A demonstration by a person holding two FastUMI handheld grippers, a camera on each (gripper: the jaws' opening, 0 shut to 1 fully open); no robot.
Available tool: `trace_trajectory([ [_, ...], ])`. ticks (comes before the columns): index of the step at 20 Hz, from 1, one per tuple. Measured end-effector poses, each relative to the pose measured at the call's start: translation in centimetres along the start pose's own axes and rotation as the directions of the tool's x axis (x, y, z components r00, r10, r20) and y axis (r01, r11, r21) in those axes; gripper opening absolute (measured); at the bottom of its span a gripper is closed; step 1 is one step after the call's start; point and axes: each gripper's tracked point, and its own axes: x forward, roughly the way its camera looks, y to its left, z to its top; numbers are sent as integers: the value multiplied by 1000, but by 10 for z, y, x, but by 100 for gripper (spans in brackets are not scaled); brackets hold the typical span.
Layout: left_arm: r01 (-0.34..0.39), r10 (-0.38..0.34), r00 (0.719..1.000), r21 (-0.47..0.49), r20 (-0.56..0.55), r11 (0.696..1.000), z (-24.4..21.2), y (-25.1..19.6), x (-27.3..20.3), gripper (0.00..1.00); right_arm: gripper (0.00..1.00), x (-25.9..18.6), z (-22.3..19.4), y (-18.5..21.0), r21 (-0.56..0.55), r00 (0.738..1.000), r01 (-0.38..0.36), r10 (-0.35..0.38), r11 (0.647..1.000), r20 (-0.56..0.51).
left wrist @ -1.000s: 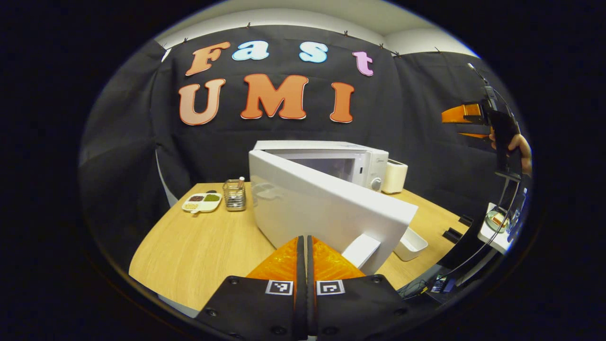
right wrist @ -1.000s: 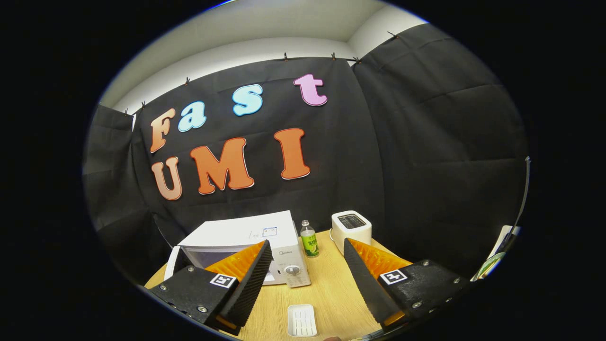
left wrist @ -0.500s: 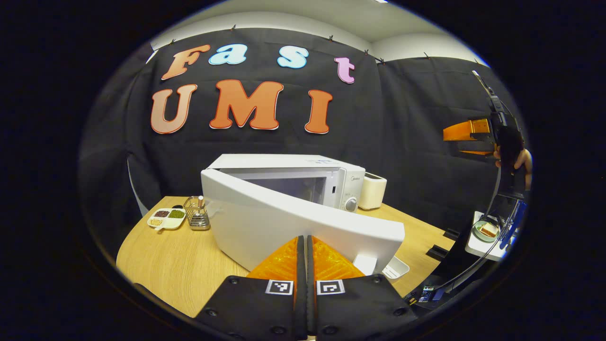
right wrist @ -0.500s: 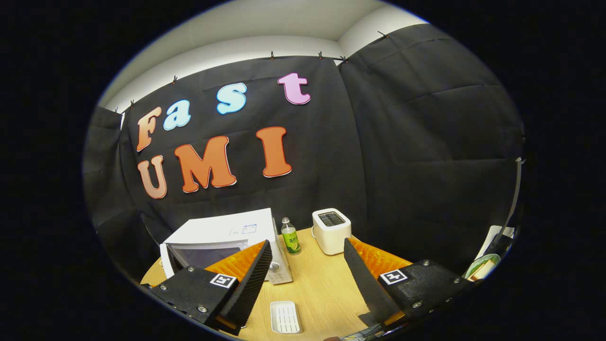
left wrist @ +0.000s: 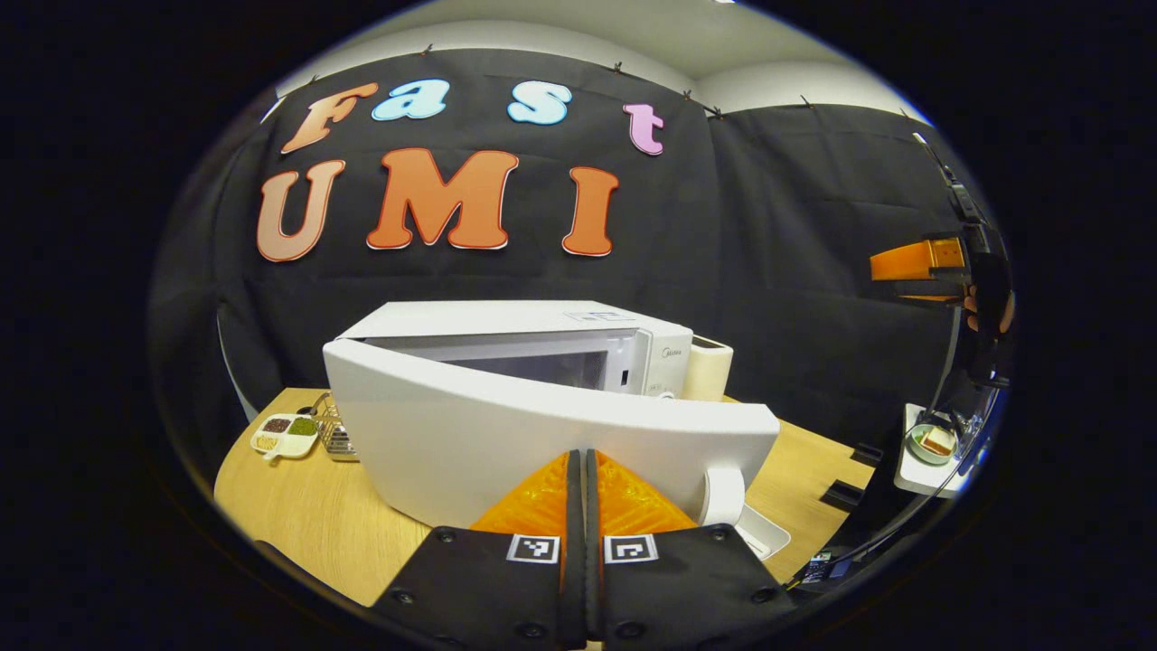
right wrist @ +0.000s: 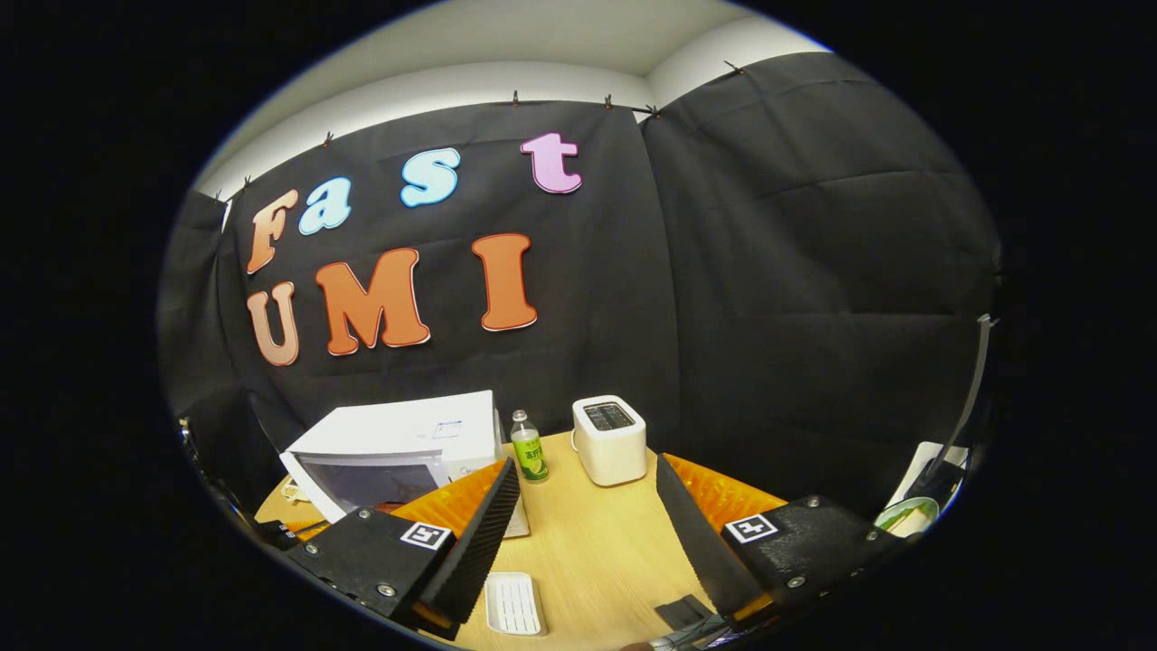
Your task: Open the microwave oven with the left hand, put the food in, and close the microwave oven.
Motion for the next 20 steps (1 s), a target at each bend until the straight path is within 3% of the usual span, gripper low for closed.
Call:
trace_trajectory([
  [9, -48, 48, 999, 52, 15, 997, 17, 5, 61, 4, 95, 18, 2, -23, 9, 999, 48, -48, 999, -15],
  [15, -167, 167, 986, 114, 7, 979, 20, 20, 105, 4, 95, 22, -4, -44, -36, 995, 96, -97, 995, -31],
  [18, -199, 201, 979, 46, -32, 979, 16, 21, 123, 4, 95, 22, -6, -51, -49, 993, 108, -110, 993, -40],
  [20, -225, 228, 973, 79, -34, 971, 15, 18, 126, 2, 94, 23, -5, -56, -57, 992, 120, -122, 991, -36],
])
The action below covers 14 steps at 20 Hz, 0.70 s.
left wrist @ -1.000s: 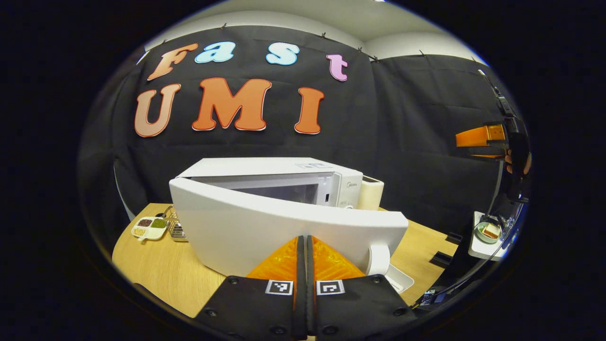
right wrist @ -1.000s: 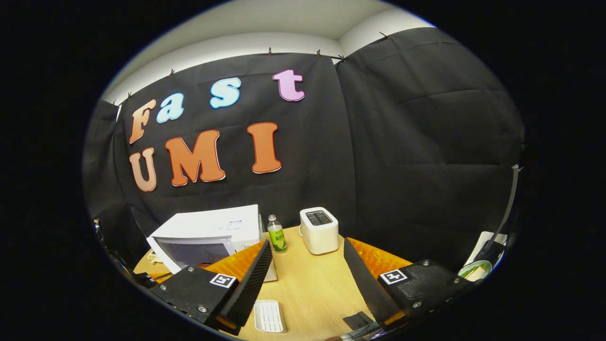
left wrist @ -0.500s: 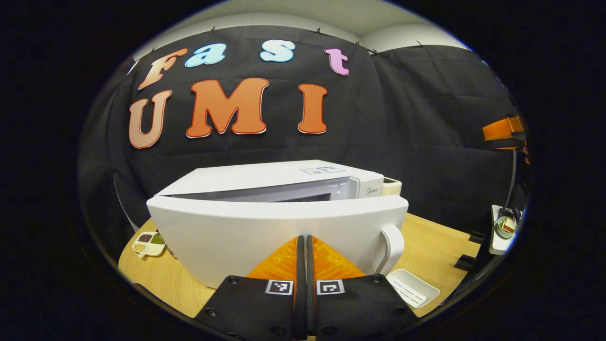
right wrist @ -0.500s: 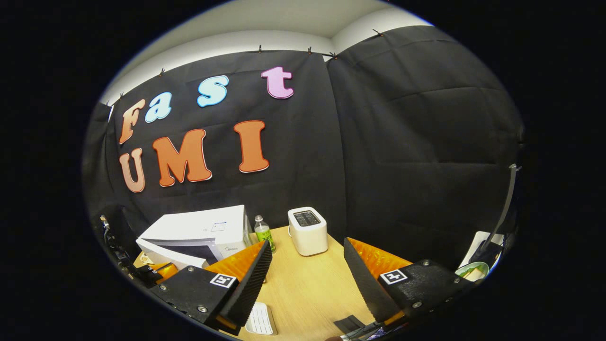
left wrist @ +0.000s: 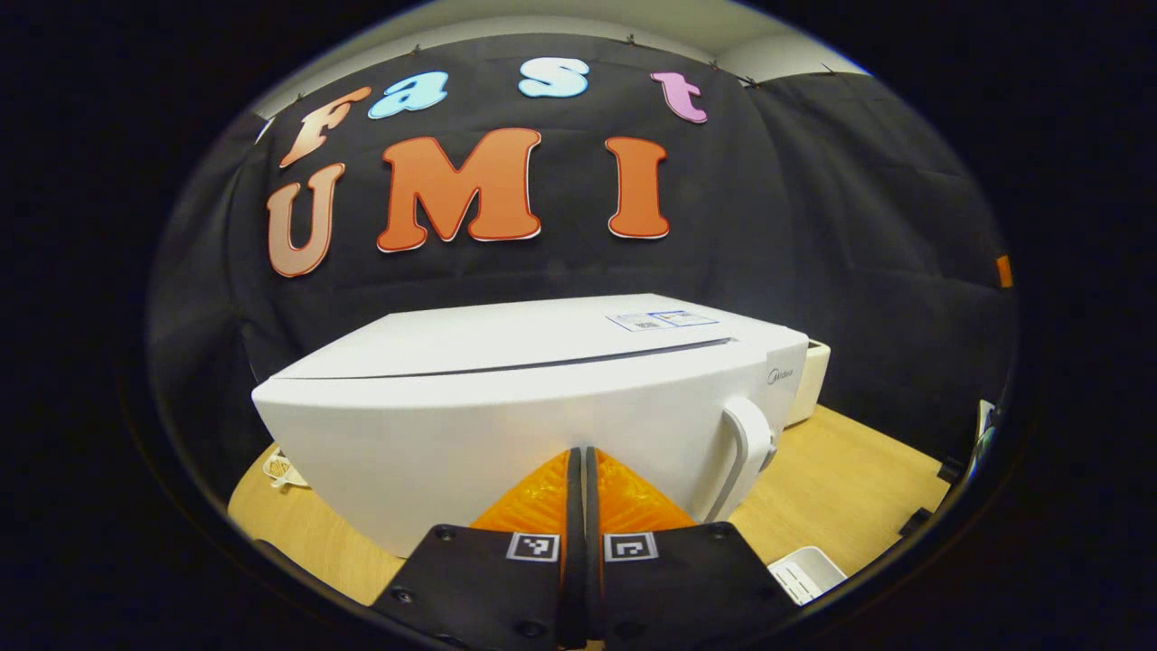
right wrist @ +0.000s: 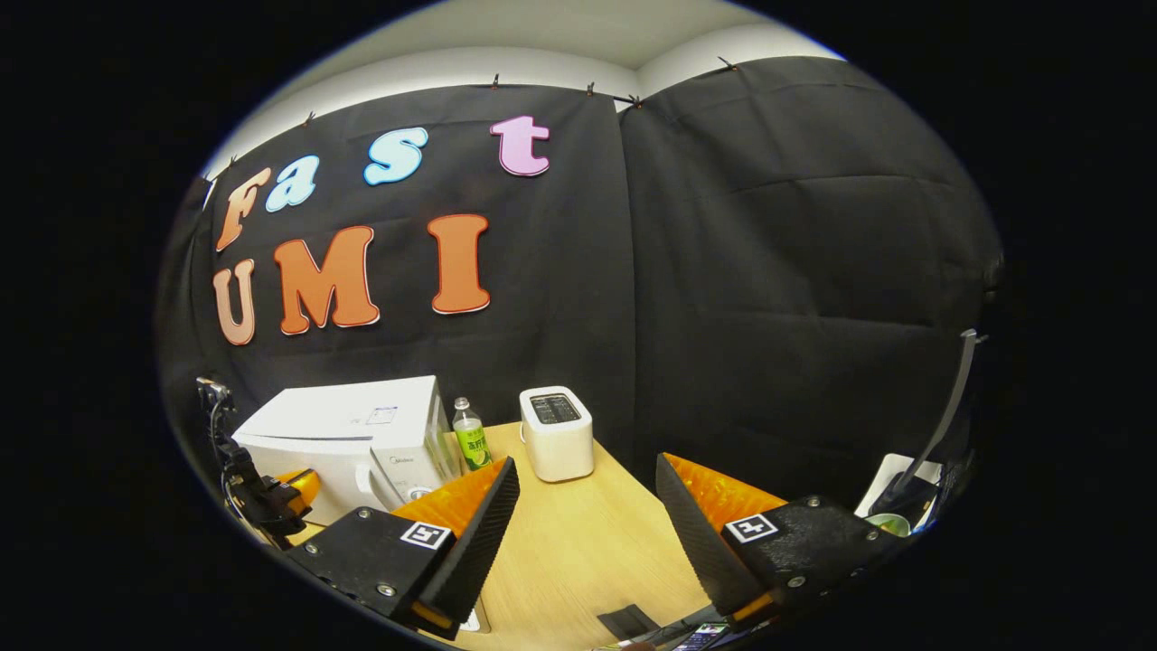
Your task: Open the microwave oven with the left hand, put the food in, and close the microwave oven.
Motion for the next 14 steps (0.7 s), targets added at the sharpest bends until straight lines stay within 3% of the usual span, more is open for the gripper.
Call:
trace_trajectory([
  [4, 81, -83, 996, -31, -34, 996, -11, -32, 12, 4, 95, -1, 1, -7, 12, 1000, 13, -13, 1000, 2],
  [6, 84, -85, 995, -11, -53, 996, -10, -32, 23, 4, 94, -2, 1, -11, 13, 1000, 23, -23, 1000, 3],
  [7, 126, -128, 991, -55, -48, 991, -9, -43, 20, 4, 94, -3, 1, -12, 13, 1000, 25, -25, 1000, 1],
  [11, 104, -103, 994, 16, -18, 994, 5, -52, 16, 4, 95, -8, 1, -10, 18, 1000, 13, -13, 1000, -3],
  [14, 117, -117, 993, 11, 30, 993, 41, -45, -8, 4, 95, -6, 3, 4, 30, 1000, -21, 21, 999, 3],
])
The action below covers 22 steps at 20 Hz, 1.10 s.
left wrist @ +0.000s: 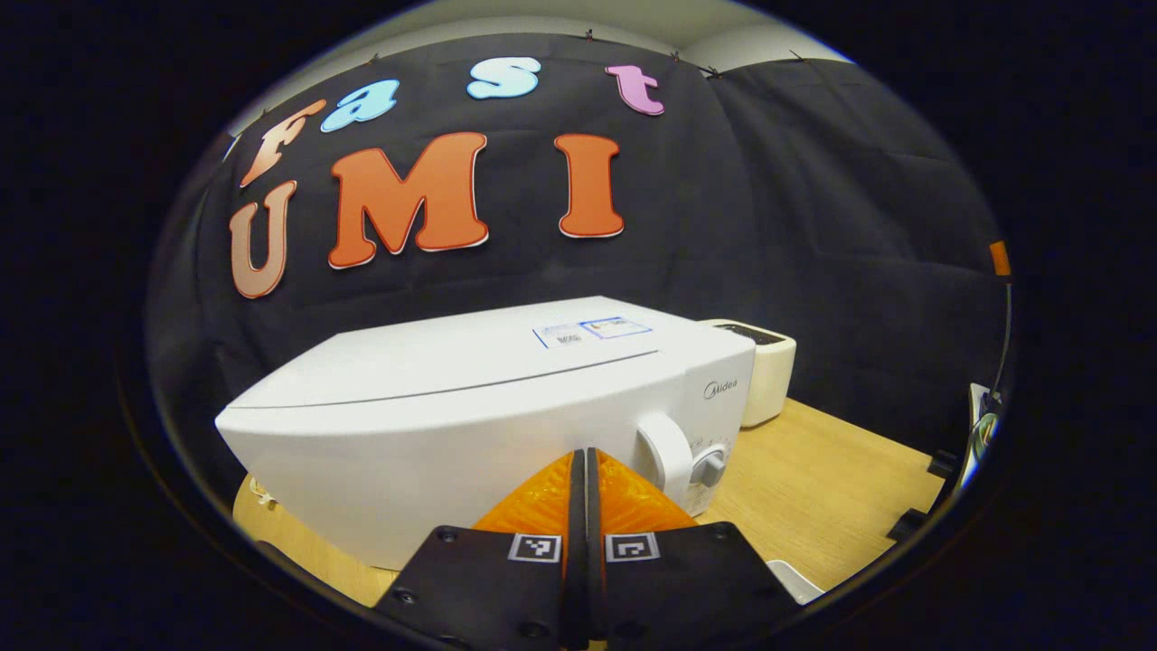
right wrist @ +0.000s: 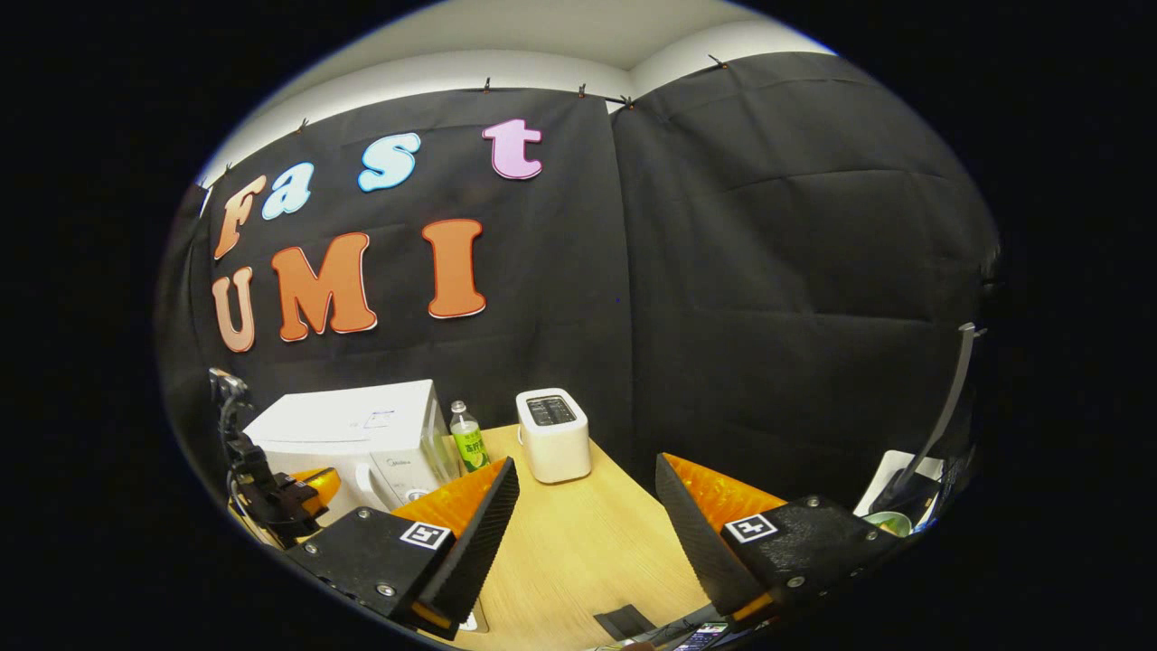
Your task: Open the microwave oven with the left hand, put the food in, and close the microwave oven.
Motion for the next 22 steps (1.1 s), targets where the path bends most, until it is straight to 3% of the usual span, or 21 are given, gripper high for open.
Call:
trace_trajectory([
  [3, 21, -22, 1000, -70, -12, 997, 29, 13, -41, 4, 94, 3, 7, 21, 11, 998, -55, 55, 998, 13],
  [11, -176, 191, 979, -173, 72, 969, 139, 148, -169, 6, 94, 17, 33, 78, -12, 979, -199, 199, 980, 32],
  [12, -208, 225, 971, -178, 81, 962, 148, 165, -187, 13, 95, 17, 39, 82, -39, 978, -204, 206, 978, 40],
  [13, -240, 260, 961, -182, 91, 954, 157, 185, -206, 27, 95, 18, 45, 86, -70, 978, -202, 205, 977, 46],
  [14, -265, 286, 954, -187, 95, 946, 162, 197, -224, 29, 95, 18, 52, 89, -109, 977, -196, 203, 974, 58],
  [17, -335, 363, 927, -223, 97, 915, 175, 235, -265, 58, 95, 12, 75, 106, -191, 970, -206, 226, 960, 90],
  [20, -369, 404, 909, -252, 104, 894, 186, 262, -299, 75, 95, 5, 90, 127, -209, 959, -245, 269, 947, 93],
  [21, -386, 422, 900, -251, 109, 888, 190, 269, -312, 85, 95, 3, 94, 132, -219, 955, -253, 280, 942, 98],
  [22, -406, 443, 888, -246, 119, 880, 196, 278, -322, 87, 95, 1, 99, 136, -230, 952, -259, 288, 938, 104],
])
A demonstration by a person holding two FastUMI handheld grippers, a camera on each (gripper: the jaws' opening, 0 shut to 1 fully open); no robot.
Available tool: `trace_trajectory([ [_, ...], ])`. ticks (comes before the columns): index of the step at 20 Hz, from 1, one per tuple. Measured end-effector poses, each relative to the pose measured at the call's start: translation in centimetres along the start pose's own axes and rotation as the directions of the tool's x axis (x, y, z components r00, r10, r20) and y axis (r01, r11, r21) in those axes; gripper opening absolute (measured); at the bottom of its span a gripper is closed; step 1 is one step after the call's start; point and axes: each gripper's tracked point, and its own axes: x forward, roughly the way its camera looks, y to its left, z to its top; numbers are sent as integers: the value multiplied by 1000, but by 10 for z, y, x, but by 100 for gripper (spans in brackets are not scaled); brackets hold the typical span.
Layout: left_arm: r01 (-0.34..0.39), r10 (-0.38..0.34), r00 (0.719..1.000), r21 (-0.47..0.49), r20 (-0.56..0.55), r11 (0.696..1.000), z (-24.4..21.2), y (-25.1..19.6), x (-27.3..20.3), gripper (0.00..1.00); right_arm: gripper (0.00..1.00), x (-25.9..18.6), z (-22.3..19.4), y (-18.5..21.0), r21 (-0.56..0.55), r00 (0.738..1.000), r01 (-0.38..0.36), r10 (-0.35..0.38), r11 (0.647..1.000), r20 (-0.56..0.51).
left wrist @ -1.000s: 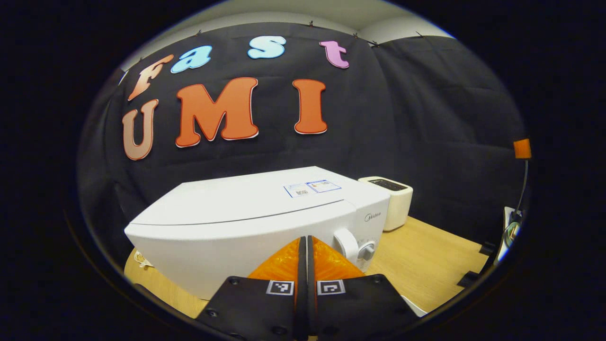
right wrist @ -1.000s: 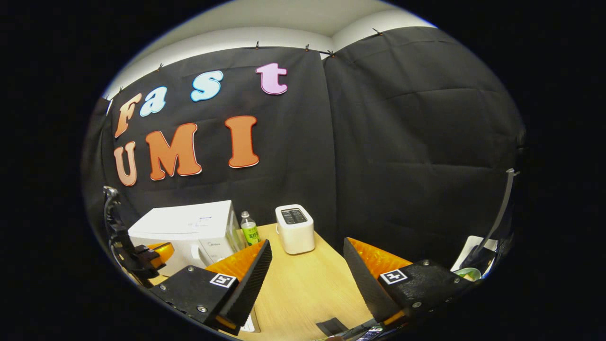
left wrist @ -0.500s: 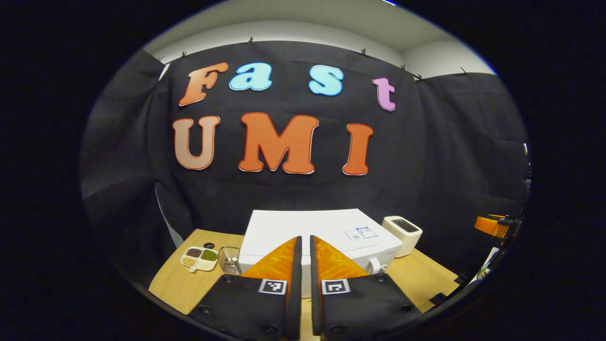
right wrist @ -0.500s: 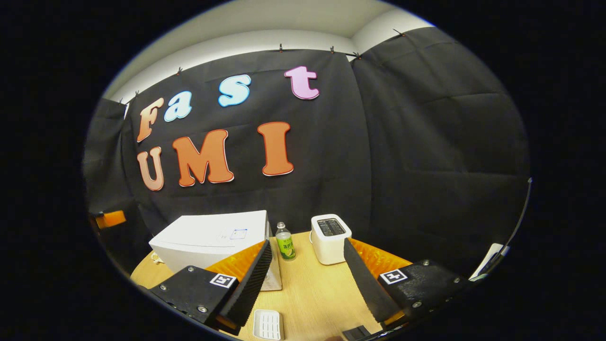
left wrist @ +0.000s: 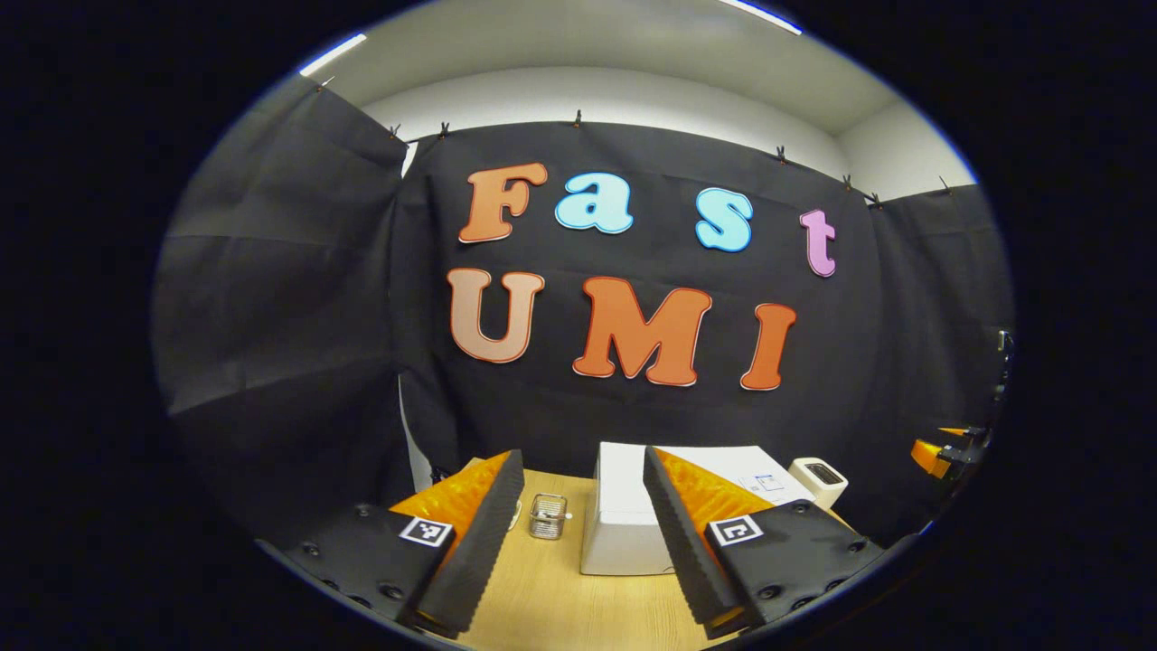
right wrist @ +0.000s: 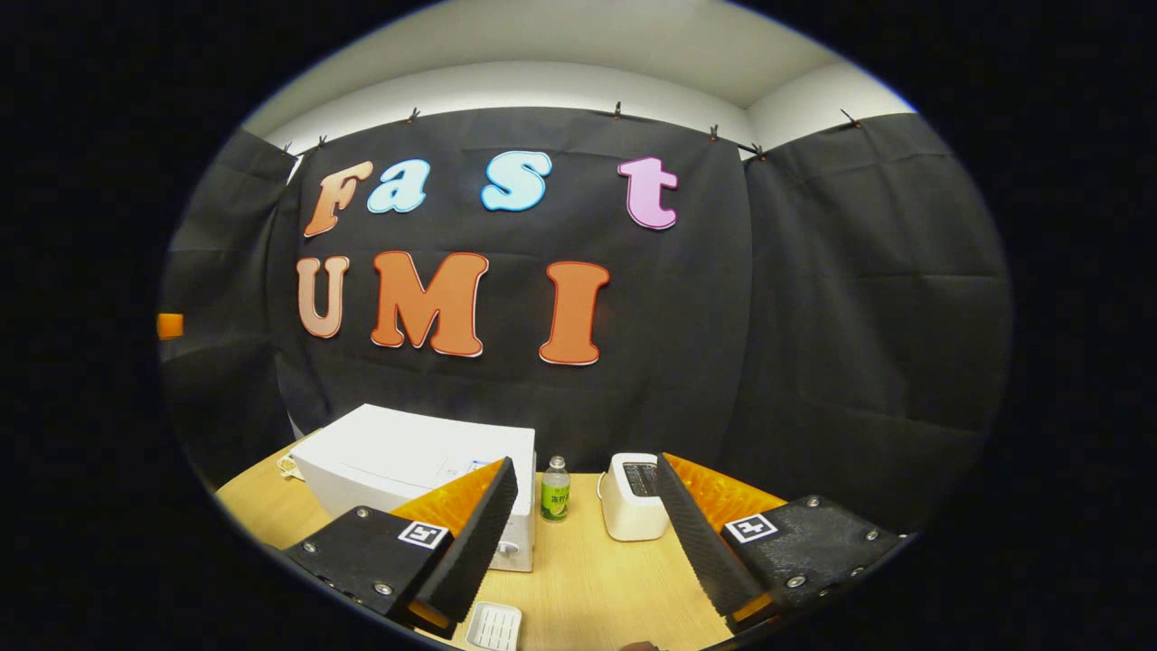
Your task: Open the microwave oven with the left hand, put the food in, and close the microwave oven.
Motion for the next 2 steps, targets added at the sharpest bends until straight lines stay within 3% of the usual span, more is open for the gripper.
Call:
trace_trajectory([
  [2, -39, 39, 999, 6, 21, 999, 11, 19, -5, 97, 100, 0, 7, 8, -9, 1000, -15, 15, 1000, 11],
])
